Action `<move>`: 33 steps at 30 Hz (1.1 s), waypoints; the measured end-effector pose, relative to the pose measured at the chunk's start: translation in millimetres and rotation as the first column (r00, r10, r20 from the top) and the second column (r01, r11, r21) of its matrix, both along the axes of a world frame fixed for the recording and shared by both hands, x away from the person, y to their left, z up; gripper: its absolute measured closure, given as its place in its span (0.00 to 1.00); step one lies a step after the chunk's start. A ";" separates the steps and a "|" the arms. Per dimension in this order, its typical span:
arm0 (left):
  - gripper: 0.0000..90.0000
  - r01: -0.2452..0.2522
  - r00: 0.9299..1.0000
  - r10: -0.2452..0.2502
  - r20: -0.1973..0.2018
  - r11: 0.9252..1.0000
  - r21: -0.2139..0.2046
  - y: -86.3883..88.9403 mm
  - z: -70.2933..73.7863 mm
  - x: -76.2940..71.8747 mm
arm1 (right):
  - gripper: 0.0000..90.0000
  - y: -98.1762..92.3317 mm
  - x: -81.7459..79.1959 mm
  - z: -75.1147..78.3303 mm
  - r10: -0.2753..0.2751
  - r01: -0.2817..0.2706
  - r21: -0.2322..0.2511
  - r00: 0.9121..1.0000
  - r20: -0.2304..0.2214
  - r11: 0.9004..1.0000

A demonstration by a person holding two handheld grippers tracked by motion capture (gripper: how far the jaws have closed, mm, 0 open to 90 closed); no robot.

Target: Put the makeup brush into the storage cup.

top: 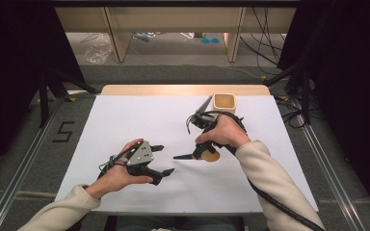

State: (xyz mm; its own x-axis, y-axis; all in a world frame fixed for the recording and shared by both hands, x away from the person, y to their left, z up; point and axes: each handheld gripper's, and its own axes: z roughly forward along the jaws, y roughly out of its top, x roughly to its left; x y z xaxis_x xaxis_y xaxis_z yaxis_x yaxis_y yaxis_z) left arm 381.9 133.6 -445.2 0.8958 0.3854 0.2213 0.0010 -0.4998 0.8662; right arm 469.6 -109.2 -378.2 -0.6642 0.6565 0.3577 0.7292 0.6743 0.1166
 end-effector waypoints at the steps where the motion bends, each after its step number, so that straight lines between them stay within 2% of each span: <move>1: 0.18 -0.004 1.000 0.004 -0.006 1.000 -0.005 -0.7 -0.4 -0.2 | 0.71 0.3 0.0 0.4 0.005 -0.005 0.000 1.000 0.001 1.000; 2: 0.18 -0.270 0.961 0.264 -0.079 0.960 -0.072 -2.4 -3.7 -14.4 | 0.71 0.7 -0.1 1.4 0.008 -0.008 0.002 1.000 -0.001 1.000; 3: 0.18 -0.061 0.992 0.054 -0.111 0.996 -0.060 -4.5 -4.1 -7.1 | 0.71 1.4 -0.5 1.7 0.009 -0.009 0.007 1.000 0.005 1.000; 11: 0.18 -0.052 0.993 0.046 -0.105 0.997 -0.057 -9.1 -3.6 -5.4 | 0.71 7.0 -2.8 8.1 0.029 -0.029 0.008 1.000 0.012 1.000; 12: 0.18 -0.043 0.995 0.038 -0.091 0.998 -0.050 -9.0 -2.8 -4.4 | 0.71 7.4 -3.2 9.1 0.035 -0.036 0.006 0.999 0.013 0.999; 14: 0.18 -0.043 0.995 0.038 -0.090 0.998 -0.054 -9.7 -2.2 -4.4 | 0.71 9.9 -4.7 11.2 0.022 -0.022 0.019 1.000 0.008 1.000; 15: 0.18 -0.052 0.994 0.045 -0.102 0.997 -0.063 -10.3 -2.6 -5.3 | 0.71 10.3 -4.9 12.3 0.035 -0.035 0.020 0.999 0.007 0.999; 25: 0.19 -0.039 0.995 0.032 -0.100 0.997 -0.064 -13.0 -1.4 -6.1 | 0.71 16.5 -7.4 17.3 0.082 -0.083 0.009 0.997 0.005 0.997; 26: 0.19 -0.025 0.996 0.021 -0.086 0.998 -0.055 -13.3 -0.9 -5.2 | 0.71 17.2 -7.8 17.8 0.088 -0.088 0.012 0.996 0.004 0.996; 27: 0.20 -0.035 0.994 0.028 -0.101 0.997 -0.063 -13.9 -1.4 -6.1 | 0.71 18.2 -8.1 18.0 0.095 -0.095 0.008 0.995 0.001 0.995; 33: 0.21 -0.022 0.995 0.016 -0.098 0.998 -0.060 -16.8 -1.0 -6.5 | 0.71 20.6 -8.8 19.3 0.117 -0.117 0.010 0.993 0.004 0.993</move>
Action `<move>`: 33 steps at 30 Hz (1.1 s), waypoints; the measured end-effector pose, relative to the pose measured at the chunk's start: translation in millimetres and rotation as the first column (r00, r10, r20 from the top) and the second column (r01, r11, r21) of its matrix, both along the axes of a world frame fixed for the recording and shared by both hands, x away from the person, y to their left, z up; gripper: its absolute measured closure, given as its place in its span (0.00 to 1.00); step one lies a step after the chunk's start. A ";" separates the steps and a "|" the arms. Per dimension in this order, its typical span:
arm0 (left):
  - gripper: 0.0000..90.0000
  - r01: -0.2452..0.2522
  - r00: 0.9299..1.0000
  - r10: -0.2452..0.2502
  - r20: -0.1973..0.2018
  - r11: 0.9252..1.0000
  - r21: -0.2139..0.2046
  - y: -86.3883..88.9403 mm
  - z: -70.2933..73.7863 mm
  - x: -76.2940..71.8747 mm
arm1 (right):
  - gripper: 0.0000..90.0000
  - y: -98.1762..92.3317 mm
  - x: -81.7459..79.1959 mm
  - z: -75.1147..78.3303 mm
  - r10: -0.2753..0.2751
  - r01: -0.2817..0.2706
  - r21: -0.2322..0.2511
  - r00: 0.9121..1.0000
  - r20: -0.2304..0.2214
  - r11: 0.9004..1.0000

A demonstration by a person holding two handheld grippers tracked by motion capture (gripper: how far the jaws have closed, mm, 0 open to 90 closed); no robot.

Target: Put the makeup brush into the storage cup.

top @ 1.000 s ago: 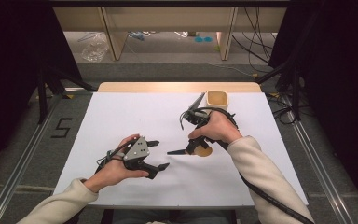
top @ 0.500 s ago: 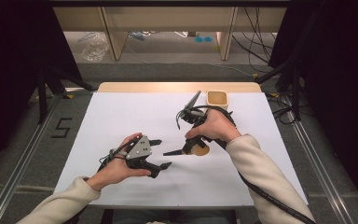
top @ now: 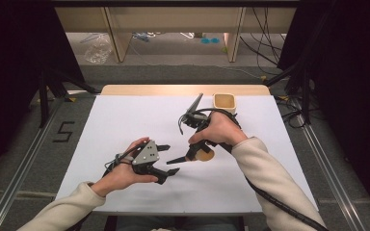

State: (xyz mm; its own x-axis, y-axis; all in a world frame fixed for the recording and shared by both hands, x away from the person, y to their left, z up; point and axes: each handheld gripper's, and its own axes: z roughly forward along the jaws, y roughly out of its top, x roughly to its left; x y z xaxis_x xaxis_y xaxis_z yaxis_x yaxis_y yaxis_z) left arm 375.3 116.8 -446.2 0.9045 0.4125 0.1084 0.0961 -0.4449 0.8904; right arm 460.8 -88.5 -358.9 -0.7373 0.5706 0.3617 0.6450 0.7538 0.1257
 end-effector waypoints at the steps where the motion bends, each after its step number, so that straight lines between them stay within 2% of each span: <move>1: 0.21 0.004 1.000 -0.004 0.000 1.000 0.003 -0.8 -0.2 0.1 | 0.71 0.5 -0.3 0.2 -0.001 0.001 -0.007 1.000 0.001 1.000; 7: 0.24 0.017 1.000 -0.017 -0.001 1.000 0.005 -5.3 -1.0 0.2 | 0.71 2.9 -2.1 1.9 0.003 -0.003 -0.009 1.000 -0.004 1.000; 13: 0.32 0.036 0.999 -0.035 -0.006 0.999 0.023 -8.6 -3.1 1.6 | 0.71 5.5 -3.1 2.9 0.012 -0.012 0.000 1.000 -0.013 1.000; 20: 0.49 0.060 0.998 -0.059 -0.009 0.997 0.038 -12.1 -5.6 4.3 | 0.71 9.1 -4.4 4.0 0.024 -0.024 -0.001 1.000 -0.008 1.000; 23: 0.56 0.064 0.998 -0.064 -0.008 0.996 0.058 -13.5 -5.9 4.7 | 0.71 10.1 -3.9 4.1 0.034 -0.034 0.008 0.999 -0.006 0.999; 25: 0.61 0.071 0.997 -0.071 -0.006 0.996 0.062 -14.8 -6.0 4.2 | 0.71 11.6 -4.6 4.8 0.024 -0.024 -0.002 1.000 -0.008 1.000; 27: 0.65 0.067 0.998 -0.067 -0.003 0.996 0.062 -16.4 -6.1 3.5 | 0.71 12.7 -4.6 4.9 0.025 -0.025 -0.001 1.000 -0.006 1.000; 33: 0.77 0.055 0.998 -0.057 0.021 0.993 0.103 -19.4 -6.9 3.4 | 0.71 16.4 -4.7 5.9 0.021 -0.021 0.001 1.000 -0.004 1.000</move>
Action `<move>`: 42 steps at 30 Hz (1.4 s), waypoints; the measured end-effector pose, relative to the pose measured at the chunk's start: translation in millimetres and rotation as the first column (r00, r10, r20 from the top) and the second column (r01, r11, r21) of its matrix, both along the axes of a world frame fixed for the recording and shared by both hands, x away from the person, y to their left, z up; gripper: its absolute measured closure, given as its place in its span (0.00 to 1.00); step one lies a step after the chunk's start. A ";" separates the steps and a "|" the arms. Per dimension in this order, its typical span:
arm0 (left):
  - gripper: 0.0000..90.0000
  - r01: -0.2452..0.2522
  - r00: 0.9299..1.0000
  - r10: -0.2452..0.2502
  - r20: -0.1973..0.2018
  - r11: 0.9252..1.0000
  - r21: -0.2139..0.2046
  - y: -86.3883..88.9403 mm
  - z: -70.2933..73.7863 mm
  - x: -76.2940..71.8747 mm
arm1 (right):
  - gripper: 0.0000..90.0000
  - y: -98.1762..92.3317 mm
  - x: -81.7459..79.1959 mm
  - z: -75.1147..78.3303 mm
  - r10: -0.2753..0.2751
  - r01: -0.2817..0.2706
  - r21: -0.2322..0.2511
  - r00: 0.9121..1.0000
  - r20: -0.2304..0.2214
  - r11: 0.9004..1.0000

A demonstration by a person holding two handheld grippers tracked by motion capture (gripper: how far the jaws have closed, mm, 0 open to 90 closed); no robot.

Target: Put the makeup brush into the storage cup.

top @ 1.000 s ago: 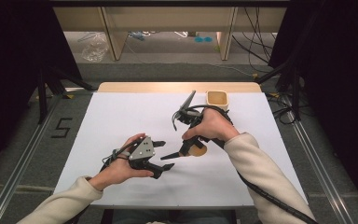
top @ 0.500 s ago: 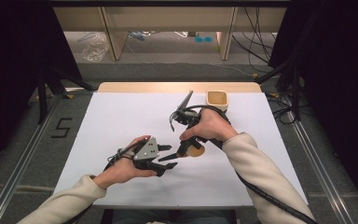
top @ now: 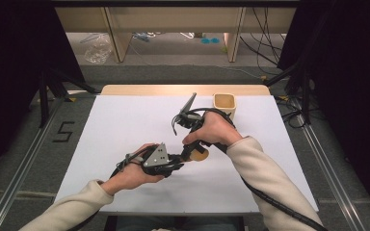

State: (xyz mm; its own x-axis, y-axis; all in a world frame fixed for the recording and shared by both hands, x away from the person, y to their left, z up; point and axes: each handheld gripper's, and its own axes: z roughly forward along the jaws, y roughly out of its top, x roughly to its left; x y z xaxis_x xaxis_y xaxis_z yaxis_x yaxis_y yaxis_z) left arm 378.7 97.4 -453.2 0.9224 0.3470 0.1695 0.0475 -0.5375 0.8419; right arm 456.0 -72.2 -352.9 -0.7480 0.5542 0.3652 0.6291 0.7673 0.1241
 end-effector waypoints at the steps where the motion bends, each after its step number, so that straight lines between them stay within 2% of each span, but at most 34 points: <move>1: 0.79 0.004 1.000 -0.004 -0.002 1.000 0.003 -0.1 0.0 0.0 | 0.71 0.3 0.2 0.0 0.003 -0.003 -0.001 1.000 -0.001 1.000; 6: 0.82 0.007 1.000 -0.007 -0.004 1.000 0.009 -2.2 -0.5 -1.5 | 0.71 1.1 0.9 1.5 -0.002 0.002 0.006 1.000 0.011 1.000; 10: 0.82 -0.001 0.998 -0.001 -0.059 0.999 -0.033 -0.7 1.0 0.5 | 0.72 0.5 0.7 5.7 -0.050 0.049 0.038 0.998 0.031 0.998; 12: 0.82 -0.009 0.997 0.004 -0.083 0.998 -0.059 0.3 0.9 1.9 | 0.71 -1.2 1.6 8.2 -0.070 0.066 0.075 0.996 0.054 0.995; 13: 0.82 -0.009 0.996 0.003 -0.088 0.998 -0.065 0.5 0.7 2.5 | 0.66 -4.2 3.3 10.4 -0.090 0.081 0.115 0.993 0.075 0.990; 14: 0.82 -0.012 0.995 0.005 -0.097 0.997 -0.078 0.8 0.2 3.0 | 0.60 -8.7 4.7 15.4 -0.124 0.105 0.162 0.985 0.116 0.981; 15: 0.82 -0.018 0.995 0.009 -0.103 0.996 -0.086 1.0 0.0 3.3 | 0.60 -8.7 4.7 15.4 -0.124 0.105 0.162 0.985 0.116 0.981; 16: 0.82 -0.020 0.995 0.011 -0.103 0.996 -0.088 2.0 0.5 4.5 | 0.57 -10.5 4.8 17.4 -0.136 0.109 0.199 0.983 0.125 0.974; 17: 0.82 -0.032 0.993 0.020 -0.116 0.994 -0.104 3.2 1.0 5.9 | 0.55 -13.8 5.6 20.8 -0.158 0.121 0.222 0.975 0.154 0.967; 18: 0.82 -0.041 0.992 0.026 -0.124 0.992 -0.118 4.4 1.4 7.2 | 0.49 -21.7 5.2 28.1 -0.203 0.138 0.304 0.960 0.195 0.943; 19: 0.82 -0.053 0.991 0.036 -0.132 0.991 -0.126 5.4 1.6 8.0 | 0.49 -21.7 5.2 28.1 -0.203 0.138 0.304 0.960 0.195 0.943; 20: 0.82 -0.063 0.989 0.043 -0.140 0.988 -0.139 6.9 1.8 9.4 | 0.46 -24.9 4.9 30.1 -0.218 0.142 0.319 0.951 0.217 0.937; 21: 0.82 -0.062 0.989 0.040 -0.145 0.986 -0.153 7.5 1.7 10.5 | 0.44 -30.6 4.3 33.0 -0.254 0.155 0.350 0.932 0.258 0.924; 22: 0.82 -0.074 0.988 0.051 -0.147 0.985 -0.158 9.4 2.4 11.7 | 0.43 -34.1 4.0 34.7 -0.274 0.160 0.372 0.921 0.278 0.914; 23: 0.82 -0.081 0.986 0.055 -0.156 0.983 -0.168 9.8 2.5 12.0 | 0.38 -41.9 3.3 36.8 -0.307 0.164 0.417 0.902 0.304 0.894; 26: 0.82 -0.088 0.986 0.059 -0.156 0.978 -0.188 12.3 4.1 14.6 | 0.33 -54.4 -0.6 38.8 -0.363 0.169 0.484 0.868 0.340 0.859; 27: 0.82 -0.105 0.983 0.072 -0.167 0.975 -0.197 12.4 4.3 14.0 | 0.30 -58.7 -1.8 38.3 -0.380 0.166 0.507 0.855 0.353 0.846; 28: 0.82 -0.110 0.983 0.075 -0.170 0.973 -0.204 13.5 4.8 14.9 | 0.31 -67.3 -5.3 37.2 -0.407 0.158 0.553 0.839 0.362 0.818; 29: 0.82 -0.110 0.983 0.075 -0.170 0.973 -0.204 13.5 4.8 14.9 | 0.31 -67.3 -5.3 37.2 -0.407 0.158 0.553 0.839 0.362 0.818; 30: 0.82 -0.114 0.983 0.080 -0.167 0.971 -0.210 14.1 4.9 15.4 | 0.31 -70.6 -7.0 37.1 -0.429 0.161 0.579 0.827 0.362 0.799; 31: 0.82 -0.116 0.983 0.081 -0.167 0.970 -0.213 14.4 5.0 15.8 | 0.31 -76.8 -9.7 36.5 -0.456 0.156 0.611 0.809 0.372 0.776; 32: 0.82 -0.112 0.983 0.075 -0.169 0.968 -0.222 15.0 5.0 17.1 | 0.31 -79.6 -11.0 35.7 -0.461 0.152 0.627 0.808 0.366 0.764; 33: 0.82 -0.124 0.980 0.083 -0.181 0.965 -0.231 15.0 4.9 16.8 | 0.31 -84.3 -14.1 34.5 -0.474 0.151 0.644 0.801 0.365 0.750; 35: 0.82 -0.125 0.982 0.088 -0.165 0.965 -0.229 16.2 5.8 17.8 | 0.29 -91.7 -18.6 31.0 -0.497 0.141 0.671 0.782 0.375 0.728; 36: 0.82 -0.137 0.981 0.097 -0.171 0.961 -0.241 16.4 6.0 17.6 | 0.29 -98.5 -23.3 26.1 -0.523 0.127 0.699 0.758 0.390 0.704; 37: 0.82 -0.131 0.982 0.093 -0.162 0.962 -0.241 17.2 6.5 18.5 | 0.29 -98.5 -23.3 26.1 -0.523 0.127 0.699 0.758 0.390 0.704; 38: 0.82 -0.142 0.981 0.102 -0.167 0.957 -0.252 18.1 7.2 18.7 | 0.28 -100.5 -25.4 24.0 -0.535 0.127 0.709 0.750 0.389 0.694; 39: 0.82 -0.152 0.978 0.108 -0.176 0.954 -0.260 18.1 7.3 18.4 | 0.27 -105.4 -29.3 17.7 -0.551 0.116 0.729 0.736 0.394 0.675; 41: 0.82 -0.143 0.982 0.103 -0.161 0.954 -0.264 19.6 8.0 20.1 | 0.27 -109.4 -32.7 11.6 -0.565 0.104 0.742 0.720 0.403 0.662; 42: 0.82 -0.158 0.979 0.116 -0.166 0.951 -0.266 20.7 8.7 19.6 | 0.28 -111.2 -35.1 8.9 -0.571 0.104 0.750 0.718 0.399 0.654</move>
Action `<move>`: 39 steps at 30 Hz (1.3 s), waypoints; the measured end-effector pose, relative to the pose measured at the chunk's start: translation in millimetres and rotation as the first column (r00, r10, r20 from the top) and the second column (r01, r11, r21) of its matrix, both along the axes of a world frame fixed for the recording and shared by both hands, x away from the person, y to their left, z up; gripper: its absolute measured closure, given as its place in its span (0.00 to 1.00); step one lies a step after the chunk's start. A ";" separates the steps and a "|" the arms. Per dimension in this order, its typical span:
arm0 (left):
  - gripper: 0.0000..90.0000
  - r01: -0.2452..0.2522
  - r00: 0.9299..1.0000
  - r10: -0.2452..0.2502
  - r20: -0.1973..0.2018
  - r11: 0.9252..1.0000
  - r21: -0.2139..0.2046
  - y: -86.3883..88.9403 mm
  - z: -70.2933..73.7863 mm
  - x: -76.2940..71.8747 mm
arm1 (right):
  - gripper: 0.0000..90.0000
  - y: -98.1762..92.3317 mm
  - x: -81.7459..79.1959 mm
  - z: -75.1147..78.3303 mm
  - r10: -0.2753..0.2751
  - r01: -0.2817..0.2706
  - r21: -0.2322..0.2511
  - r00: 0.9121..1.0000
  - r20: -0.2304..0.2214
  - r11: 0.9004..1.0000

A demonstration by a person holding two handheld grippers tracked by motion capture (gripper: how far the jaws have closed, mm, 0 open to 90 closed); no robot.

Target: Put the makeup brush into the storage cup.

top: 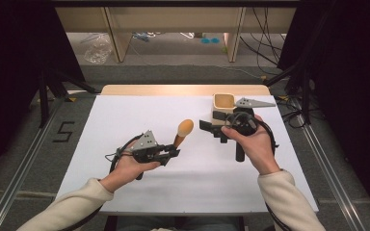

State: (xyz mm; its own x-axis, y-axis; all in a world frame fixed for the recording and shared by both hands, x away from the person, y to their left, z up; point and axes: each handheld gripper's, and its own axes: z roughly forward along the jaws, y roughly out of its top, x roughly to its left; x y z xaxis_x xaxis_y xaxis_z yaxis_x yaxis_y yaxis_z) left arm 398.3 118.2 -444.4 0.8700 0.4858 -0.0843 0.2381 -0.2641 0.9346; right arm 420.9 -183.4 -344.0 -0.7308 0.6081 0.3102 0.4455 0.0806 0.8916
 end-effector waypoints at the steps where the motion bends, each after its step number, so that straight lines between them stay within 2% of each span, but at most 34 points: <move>1: 0.82 0.002 1.000 -0.002 0.003 1.000 -0.002 0.7 0.3 0.2 | 0.27 -2.8 -2.7 -6.1 -0.006 0.006 0.007 1.000 0.023 1.000; 2: 0.82 -0.002 1.000 0.002 0.007 1.000 -0.011 1.7 0.5 0.3 | 0.27 -6.5 -6.9 -15.3 -0.020 0.018 0.026 0.998 0.063 0.999; 3: 0.82 0.005 1.000 -0.005 0.020 1.000 -0.004 2.8 1.3 1.2 | 0.27 -6.5 -6.9 -15.3 -0.020 0.018 0.026 0.998 0.063 0.999; 4: 0.82 -0.011 1.000 0.011 0.004 1.000 -0.016 3.3 1.3 0.2 | 0.26 -7.4 -9.1 -18.3 -0.023 0.020 0.040 0.998 0.055 0.999; 5: 0.82 -0.005 1.000 0.005 0.012 1.000 -0.018 3.9 1.4 1.1 | 0.25 -9.6 -10.4 -23.9 -0.034 0.030 0.051 0.996 0.084 0.998; 6: 0.82 -0.003 1.000 0.003 0.021 1.000 -0.012 5.1 2.3 1.6 | 0.24 -10.7 -11.5 -26.9 -0.038 0.033 0.054 0.995 0.089 0.998; 7: 0.82 -0.019 1.000 0.019 0.001 0.999 -0.028 4.7 2.1 0.2 | 0.24 -11.9 -13.2 -31.4 -0.041 0.035 0.062 0.995 0.093 0.997; 8: 0.82 -0.012 1.000 0.013 0.019 1.000 -0.021 5.8 3.0 1.4 | 0.23 -12.3 -14.0 -33.7 -0.044 0.038 0.064 0.995 0.094 0.997; 12: 0.82 -0.017 1.000 0.018 0.026 0.999 -0.037 6.8 5.4 1.0 | 0.18 -9.9 -18.4 -47.2 -0.038 0.030 0.059 0.991 0.132 0.998; 14: 0.82 -0.020 0.999 0.021 0.031 0.999 -0.045 7.5 6.7 1.1 | 0.18 -9.0 -18.3 -49.3 -0.034 0.026 0.057 0.988 0.150 0.998; 15: 0.82 -0.019 0.999 0.021 0.033 0.999 -0.048 7.8 7.2 1.3 | 0.18 -7.2 -21.1 -50.9 -0.023 0.018 0.042 0.991 0.129 0.999; 16: 0.82 -0.031 0.999 0.032 0.027 0.998 -0.058 7.9 7.8 0.4 | 0.18 -5.5 -20.2 -53.2 -0.020 0.014 0.039 0.987 0.159 0.999; 18: 0.82 -0.026 0.999 0.028 0.035 0.998 -0.064 8.5 8.9 1.0 | 0.18 -0.1 -23.7 -56.5 -0.013 0.008 0.032 0.989 0.146 0.999; 21: 0.82 -0.029 0.999 0.032 0.034 0.997 -0.076 8.2 10.0 0.5 | 0.18 8.8 -25.9 -62.5 0.011 -0.013 0.007 0.987 0.159 1.000; 23: 0.82 -0.034 0.999 0.037 0.037 0.996 -0.083 8.1 11.2 0.0 | 0.18 14.6 -27.7 -64.7 0.027 -0.027 -0.005 0.986 0.162 1.000; 24: 0.82 -0.040 0.999 0.043 0.029 0.995 -0.090 7.5 11.2 -0.6 | 0.18 17.3 -27.8 -65.5 0.029 -0.027 -0.012 0.981 0.192 1.000; 27: 0.82 -0.030 0.999 0.034 0.038 0.995 -0.095 6.6 11.7 -0.6 | 0.18 22.0 -29.4 -66.2 0.046 -0.046 -0.008 0.978 0.203 0.999; 28: 0.82 -0.027 0.998 0.032 0.049 0.996 -0.090 6.8 12.2 -0.3 | 0.18 23.5 -29.7 -66.5 0.045 -0.046 0.001 0.978 0.204 0.999; 29: 0.82 -0.035 0.998 0.039 0.040 0.994 -0.099 6.3 12.3 -1.1 | 0.18 24.6 -32.1 -65.6 0.052 -0.052 -0.005 0.982 0.180 0.999; 30: 0.82 -0.035 0.998 0.039 0.041 0.994 -0.102 6.1 12.5 -1.3 | 0.18 26.1 -31.4 -65.8 0.050 -0.051 -0.002 0.976 0.212 0.999; 31: 0.82 -0.037 0.999 0.041 0.036 0.993 -0.109 5.6 12.6 -1.8 | 0.18 27.6 -31.9 -65.4 0.059 -0.061 0.003 0.975 0.214 0.998; 33: 0.82 -0.032 0.999 0.037 0.039 0.993 -0.115 5.3 12.8 -1.9 | 0.18 30.8 -34.9 -63.1 0.063 -0.066 0.013 0.979 0.194 0.998; 34: 0.82 -0.029 0.998 0.035 0.044 0.993 -0.116 5.2 12.9 -1.8 | 0.18 34.0 -34.9 -62.0 0.062 -0.067 0.015 0.974 0.218 0.998; 35: 0.82 -0.031 0.998 0.036 0.043 0.993 -0.118 4.9 12.8 -2.1 | 0.18 34.0 -34.9 -62.0 0.062 -0.067 0.015 0.974 0.218 0.998; 36: 0.82 -0.031 0.998 0.036 0.042 0.993 -0.118 4.5 12.8 -2.5 | 0.18 34.8 -33.8 -61.7 0.062 -0.067 0.012 0.969 0.239 0.998; 37: 0.82 -0.030 0.999 0.035 0.036 0.992 -0.123 4.0 12.6 -3.0 | 0.18 37.0 -35.2 -61.2 0.066 -0.073 0.022 0.974 0.215 0.997; 38: 0.82 -0.028 0.999 0.033 0.037 0.992 -0.125 3.6 12.5 -3.2 | 0.19 38.5 -34.4 -61.0 0.062 -0.068 0.020 0.971 0.230 0.997; 39: 0.82 -0.027 0.999 0.032 0.040 0.992 -0.124 3.3 12.6 -3.3 | 0.20 41.3 -35.3 -60.8 0.066 -0.074 0.032 0.976 0.210 0.997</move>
